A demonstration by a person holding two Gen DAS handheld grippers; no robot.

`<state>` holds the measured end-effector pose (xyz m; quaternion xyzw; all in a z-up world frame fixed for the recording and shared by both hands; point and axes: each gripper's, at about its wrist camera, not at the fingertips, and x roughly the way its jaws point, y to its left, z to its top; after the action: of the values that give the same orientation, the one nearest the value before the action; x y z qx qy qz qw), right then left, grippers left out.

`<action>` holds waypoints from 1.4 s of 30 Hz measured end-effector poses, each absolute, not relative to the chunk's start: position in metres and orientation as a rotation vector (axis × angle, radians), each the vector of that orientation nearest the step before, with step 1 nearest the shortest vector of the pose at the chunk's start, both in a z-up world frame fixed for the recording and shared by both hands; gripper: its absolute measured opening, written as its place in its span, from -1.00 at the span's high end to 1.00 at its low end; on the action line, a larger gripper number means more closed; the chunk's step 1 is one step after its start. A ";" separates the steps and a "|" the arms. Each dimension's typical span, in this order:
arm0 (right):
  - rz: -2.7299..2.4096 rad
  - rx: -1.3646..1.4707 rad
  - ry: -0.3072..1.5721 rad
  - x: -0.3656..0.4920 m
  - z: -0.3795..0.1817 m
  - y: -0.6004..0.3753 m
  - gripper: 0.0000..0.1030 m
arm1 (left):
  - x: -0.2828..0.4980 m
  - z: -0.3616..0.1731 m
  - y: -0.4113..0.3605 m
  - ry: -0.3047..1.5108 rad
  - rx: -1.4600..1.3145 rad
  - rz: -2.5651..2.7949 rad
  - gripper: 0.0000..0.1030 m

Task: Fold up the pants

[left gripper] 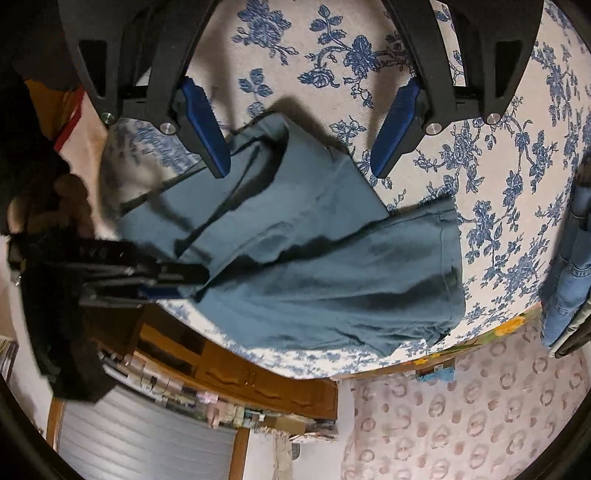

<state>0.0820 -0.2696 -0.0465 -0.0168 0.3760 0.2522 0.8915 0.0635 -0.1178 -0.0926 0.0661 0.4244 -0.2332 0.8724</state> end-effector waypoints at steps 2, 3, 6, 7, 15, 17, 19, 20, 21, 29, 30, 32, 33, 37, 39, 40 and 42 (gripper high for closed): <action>0.537 -0.029 0.781 0.081 -0.044 -0.270 0.65 | 0.062 -0.095 -0.120 0.874 0.172 -0.460 -0.53; 0.549 -0.021 0.778 0.080 -0.042 -0.270 0.68 | 0.062 -0.095 -0.120 0.872 0.185 -0.446 -0.53; 0.560 -0.011 0.753 0.074 -0.035 -0.271 0.81 | 0.061 -0.096 -0.115 0.872 0.196 -0.421 -0.53; 0.561 -0.009 0.745 0.071 -0.032 -0.272 0.83 | 0.062 -0.096 -0.112 0.868 0.193 -0.419 -0.53; 0.553 0.012 0.678 0.036 -0.011 -0.287 0.85 | 0.050 -0.071 -0.092 0.797 0.140 -0.408 -0.53; 0.540 0.005 0.677 0.029 -0.010 -0.289 0.85 | 0.047 -0.064 -0.089 0.781 0.112 -0.427 -0.53; 0.532 0.001 0.684 0.024 -0.012 -0.290 0.85 | 0.043 -0.056 -0.087 0.760 0.091 -0.435 -0.53; 0.524 0.000 0.686 0.022 -0.013 -0.291 0.85 | 0.043 -0.054 -0.088 0.751 0.086 -0.436 -0.53; 0.519 0.001 0.687 0.020 -0.012 -0.292 0.85 | 0.042 -0.051 -0.087 0.740 0.081 -0.436 -0.53; 0.496 0.023 0.715 0.004 -0.020 -0.305 0.85 | 0.053 -0.054 -0.092 0.748 0.074 -0.426 -0.53; 0.493 0.029 0.721 0.002 -0.021 -0.307 0.85 | 0.055 -0.055 -0.092 0.751 0.073 -0.424 -0.53; 0.482 0.037 0.736 0.002 -0.024 -0.310 0.85 | 0.056 -0.057 -0.093 0.754 0.071 -0.424 -0.53; 0.477 0.039 0.742 0.002 -0.025 -0.311 0.85 | 0.057 -0.058 -0.093 0.754 0.070 -0.424 -0.53; 0.462 0.059 0.775 0.001 -0.033 -0.319 0.85 | 0.059 -0.059 -0.093 0.751 0.058 -0.416 -0.53; 0.455 0.064 0.792 0.002 -0.039 -0.319 0.85 | 0.061 -0.061 -0.093 0.753 0.052 -0.413 -0.53; 0.454 0.067 0.801 0.002 -0.041 -0.319 0.85 | 0.061 -0.061 -0.093 0.752 0.050 -0.411 -0.53; 0.452 0.075 0.808 0.004 -0.044 -0.319 0.85 | 0.061 -0.061 -0.092 0.741 0.047 -0.404 -0.53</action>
<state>0.0035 -0.3192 -0.0444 0.0360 0.3894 0.2181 0.8941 0.0608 -0.0922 -0.0614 0.0228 0.3597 -0.1960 0.9120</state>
